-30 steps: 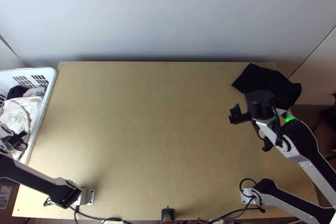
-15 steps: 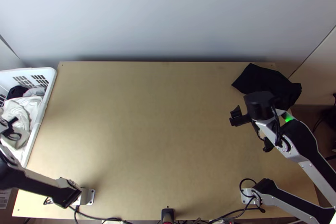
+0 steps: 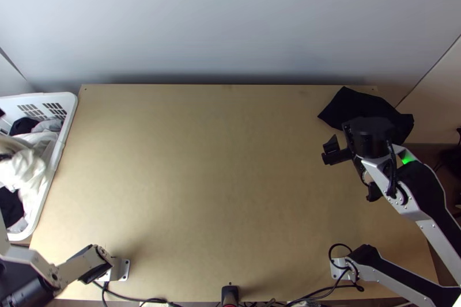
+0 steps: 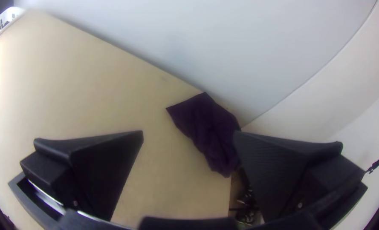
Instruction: Fold the t-shirt
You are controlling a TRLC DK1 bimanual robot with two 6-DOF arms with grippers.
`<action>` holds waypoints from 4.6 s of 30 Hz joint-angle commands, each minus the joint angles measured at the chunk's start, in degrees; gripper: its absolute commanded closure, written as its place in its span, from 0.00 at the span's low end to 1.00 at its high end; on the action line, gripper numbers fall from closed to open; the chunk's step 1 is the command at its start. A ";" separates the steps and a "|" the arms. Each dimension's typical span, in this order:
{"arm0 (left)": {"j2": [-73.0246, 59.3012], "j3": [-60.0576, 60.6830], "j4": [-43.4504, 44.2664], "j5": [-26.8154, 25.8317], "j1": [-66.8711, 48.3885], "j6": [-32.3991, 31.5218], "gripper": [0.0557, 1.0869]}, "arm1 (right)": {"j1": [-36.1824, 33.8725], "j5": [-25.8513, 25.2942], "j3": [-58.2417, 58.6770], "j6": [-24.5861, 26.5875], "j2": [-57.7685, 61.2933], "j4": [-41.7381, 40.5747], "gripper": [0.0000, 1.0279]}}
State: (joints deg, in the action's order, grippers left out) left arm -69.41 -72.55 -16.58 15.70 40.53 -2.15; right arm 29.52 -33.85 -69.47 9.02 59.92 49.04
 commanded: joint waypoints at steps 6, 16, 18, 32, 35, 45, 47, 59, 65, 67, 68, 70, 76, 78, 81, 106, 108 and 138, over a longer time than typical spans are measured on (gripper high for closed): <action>2.87 -21.23 -4.08 -1.38 -8.54 -0.92 0.96 | -0.60 0.01 -0.58 -0.84 -1.30 -0.17 0.04; -0.64 -37.57 -3.99 -1.29 -14.25 -3.12 0.96 | -0.78 0.01 -0.66 -0.49 -2.53 -0.08 0.04; -0.38 -38.54 -3.99 -1.82 -18.03 -3.03 0.96 | -0.95 0.01 -0.84 -0.23 -2.79 -0.08 0.04; 1.91 -31.86 -6.80 -0.94 -56.88 -3.03 0.96 | -4.64 3.70 -3.74 0.04 -3.14 -0.08 0.04; 3.23 -27.55 -6.98 -0.94 -64.62 -3.12 0.96 | -6.58 4.49 -3.74 0.04 -3.23 -0.08 0.04; 1.12 -23.77 -5.83 1.70 -84.57 -2.77 0.96 | -10.62 7.21 -3.74 -0.14 -3.14 -0.08 0.04; -0.91 -25.88 -5.04 2.93 -87.91 -1.54 0.96 | -11.15 7.65 -3.74 -0.23 -3.06 -0.08 0.04; -16.29 -56.56 -2.23 7.94 -97.31 5.58 0.96 | -13.43 8.88 -5.23 -0.40 -3.50 -0.08 0.04; -16.64 -57.96 7.70 9.87 -102.85 12.79 0.96 | -13.61 10.20 -4.53 -1.11 -3.58 -0.08 0.04; -15.85 -56.73 6.12 10.40 -102.94 12.79 0.96 | -13.52 10.64 -4.53 -1.28 -3.58 -0.08 0.04; -14.88 -54.71 5.50 10.93 -102.94 12.70 0.96 | -13.52 10.91 -4.44 -1.28 -3.58 -0.08 0.04; -12.95 -50.76 2.60 11.45 -102.76 12.35 0.96 | -13.26 11.08 -4.09 -1.28 -3.58 -0.08 0.04; -1.08 -25.44 0.93 11.28 -99.68 12.44 0.96 | -11.32 12.49 -3.39 -1.28 -3.76 -0.08 0.04; 3.49 -17.27 0.41 10.84 -98.54 12.44 0.96 | -10.71 13.45 -3.48 -1.19 -3.85 -0.08 0.04; 10.17 -7.16 -2.41 10.66 -96.78 12.44 0.96 | -9.74 15.12 -3.48 -1.02 -3.93 0.36 0.04; 29.86 12.61 -30.18 -0.24 -74.37 2.24 0.96 | 7.66 36.66 -0.84 -4.09 17.16 -6.67 0.04; 29.77 12.70 -30.09 -0.32 -72.97 2.24 0.96 | 10.12 36.83 1.44 -4.01 18.48 -9.31 0.04; 28.27 16.74 -27.19 -1.73 -68.57 1.71 0.96 | 12.41 36.75 17.62 2.59 24.54 -18.63 0.62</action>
State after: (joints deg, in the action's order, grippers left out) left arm -41.74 -57.56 -43.64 14.50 -28.16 -0.62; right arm 45.32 3.07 -51.42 9.08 81.76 33.32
